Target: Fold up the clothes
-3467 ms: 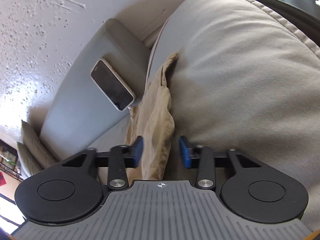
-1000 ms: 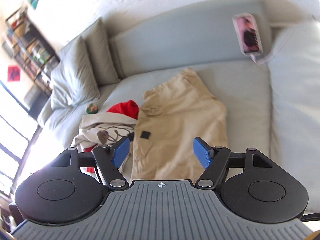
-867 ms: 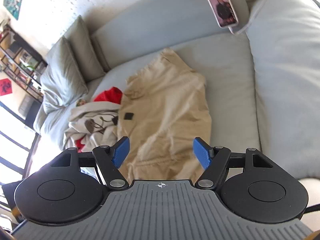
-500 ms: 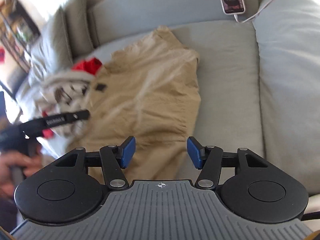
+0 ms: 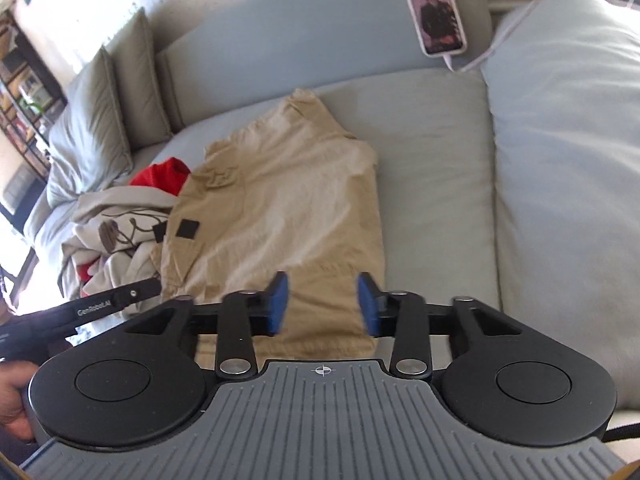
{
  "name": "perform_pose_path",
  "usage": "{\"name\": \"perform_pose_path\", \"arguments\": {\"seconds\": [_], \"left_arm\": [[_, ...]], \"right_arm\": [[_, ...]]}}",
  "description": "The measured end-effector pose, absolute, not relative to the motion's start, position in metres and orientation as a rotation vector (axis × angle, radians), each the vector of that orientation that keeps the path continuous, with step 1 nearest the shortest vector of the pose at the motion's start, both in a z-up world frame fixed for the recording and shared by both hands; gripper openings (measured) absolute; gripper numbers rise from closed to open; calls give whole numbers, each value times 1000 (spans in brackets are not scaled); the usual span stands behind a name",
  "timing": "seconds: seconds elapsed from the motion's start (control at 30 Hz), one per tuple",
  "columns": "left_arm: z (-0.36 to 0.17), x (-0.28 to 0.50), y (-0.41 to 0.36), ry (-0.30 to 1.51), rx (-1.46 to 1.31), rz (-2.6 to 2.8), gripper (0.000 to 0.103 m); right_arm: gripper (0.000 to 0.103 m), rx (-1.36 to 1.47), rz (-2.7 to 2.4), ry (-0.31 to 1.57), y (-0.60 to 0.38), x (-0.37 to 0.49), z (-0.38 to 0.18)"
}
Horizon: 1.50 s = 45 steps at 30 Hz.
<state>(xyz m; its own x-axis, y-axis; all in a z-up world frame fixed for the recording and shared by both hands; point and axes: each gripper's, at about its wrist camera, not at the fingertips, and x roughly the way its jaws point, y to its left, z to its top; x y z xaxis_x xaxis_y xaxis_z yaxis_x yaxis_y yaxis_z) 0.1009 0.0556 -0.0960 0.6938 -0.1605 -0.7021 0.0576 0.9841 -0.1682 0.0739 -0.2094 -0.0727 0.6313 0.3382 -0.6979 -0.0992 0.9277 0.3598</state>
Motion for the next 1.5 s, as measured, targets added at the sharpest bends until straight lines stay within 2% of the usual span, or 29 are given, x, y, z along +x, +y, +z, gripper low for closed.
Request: {"name": "perform_pose_path", "arguments": {"seconds": [0.03,0.23,0.3,0.4,0.43,0.5,0.63,0.7,0.8,0.93,1.0,1.07,1.23,1.27,1.33,1.5], "left_arm": [[-99,109,54,790,-125,-112,7],[-125,150,56,816,-42,-12,4],[-138,152,58,848,22,17,8],[-136,149,61,858,38,42,8],[-134,148,64,859,24,47,8],[-127,144,72,856,-28,50,8],[-96,113,73,820,-83,-4,8],[-76,91,66,786,-103,-71,15],[-60,64,43,762,-123,-227,17],[-77,50,6,785,-32,-303,23],[-100,51,-3,884,33,-295,17],[-120,52,-7,956,112,-285,15],[-106,51,0,954,68,-274,15],[-98,46,1,935,58,-280,15],[-83,34,3,895,35,-302,16],[-77,18,1,913,18,-336,19]], "right_arm": [[11,284,265,851,-200,84,-75],[11,163,314,859,-161,135,-100],[11,103,311,880,-156,144,-113],[5,-59,227,943,-159,146,-137],[6,-26,229,930,-171,141,-136],[13,17,174,951,-190,136,-127],[18,121,191,937,-216,116,-101],[18,159,209,889,-219,100,-82],[18,201,259,860,-209,86,-68],[18,165,304,888,-179,80,-79],[19,95,307,916,-163,78,-92],[21,4,269,979,-155,75,-110],[22,8,212,1048,-177,59,-109],[23,34,212,1053,-183,54,-103],[33,95,231,1042,-195,40,-89],[38,231,290,995,-205,14,-74]]}}
